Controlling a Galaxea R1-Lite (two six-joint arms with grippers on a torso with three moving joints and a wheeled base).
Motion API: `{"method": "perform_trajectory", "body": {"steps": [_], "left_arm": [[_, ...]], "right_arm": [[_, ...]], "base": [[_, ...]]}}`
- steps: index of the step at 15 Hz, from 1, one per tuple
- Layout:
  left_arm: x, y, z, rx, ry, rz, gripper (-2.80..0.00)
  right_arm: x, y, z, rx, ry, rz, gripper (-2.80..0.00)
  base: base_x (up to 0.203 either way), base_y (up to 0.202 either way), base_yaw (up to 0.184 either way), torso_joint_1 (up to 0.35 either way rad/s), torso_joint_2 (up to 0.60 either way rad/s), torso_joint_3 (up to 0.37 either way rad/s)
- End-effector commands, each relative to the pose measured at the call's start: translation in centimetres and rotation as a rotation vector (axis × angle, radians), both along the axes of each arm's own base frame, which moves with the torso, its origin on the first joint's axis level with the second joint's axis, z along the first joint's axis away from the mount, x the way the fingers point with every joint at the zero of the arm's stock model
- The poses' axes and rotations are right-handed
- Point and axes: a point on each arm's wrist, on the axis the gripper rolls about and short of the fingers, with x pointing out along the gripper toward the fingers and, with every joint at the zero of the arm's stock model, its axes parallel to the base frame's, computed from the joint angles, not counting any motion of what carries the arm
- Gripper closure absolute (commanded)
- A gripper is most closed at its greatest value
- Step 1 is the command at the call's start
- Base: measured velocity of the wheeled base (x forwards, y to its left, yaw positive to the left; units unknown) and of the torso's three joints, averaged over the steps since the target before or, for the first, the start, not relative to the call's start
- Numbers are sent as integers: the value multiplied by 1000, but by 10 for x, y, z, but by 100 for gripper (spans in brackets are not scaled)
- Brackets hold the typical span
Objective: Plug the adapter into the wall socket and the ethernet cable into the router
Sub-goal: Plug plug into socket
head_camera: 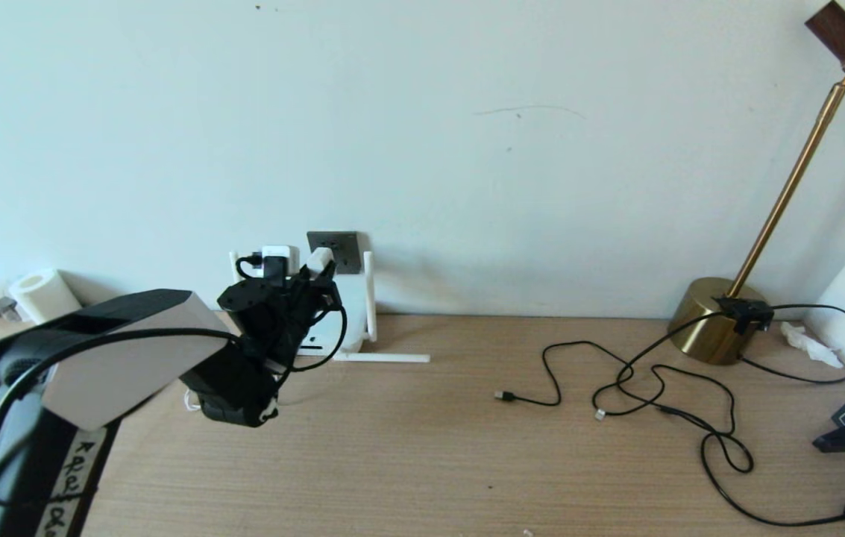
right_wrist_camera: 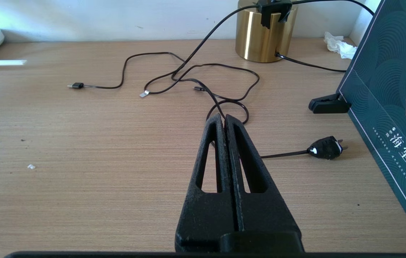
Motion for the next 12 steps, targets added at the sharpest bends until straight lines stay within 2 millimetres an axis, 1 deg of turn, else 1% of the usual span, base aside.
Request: {"method": "perform_trajectory", "body": {"steps": [1, 12], "left_arm": [[-2, 1, -3, 6, 8, 4, 0], [-1, 1, -5, 11, 11, 49, 0]], "right_arm": [[0, 0, 0, 0, -1, 0, 0], [0, 0, 0, 0, -1, 0, 0]], "base": [[0, 0, 0, 0, 0, 0], [0, 0, 0, 0, 0, 0]]}}
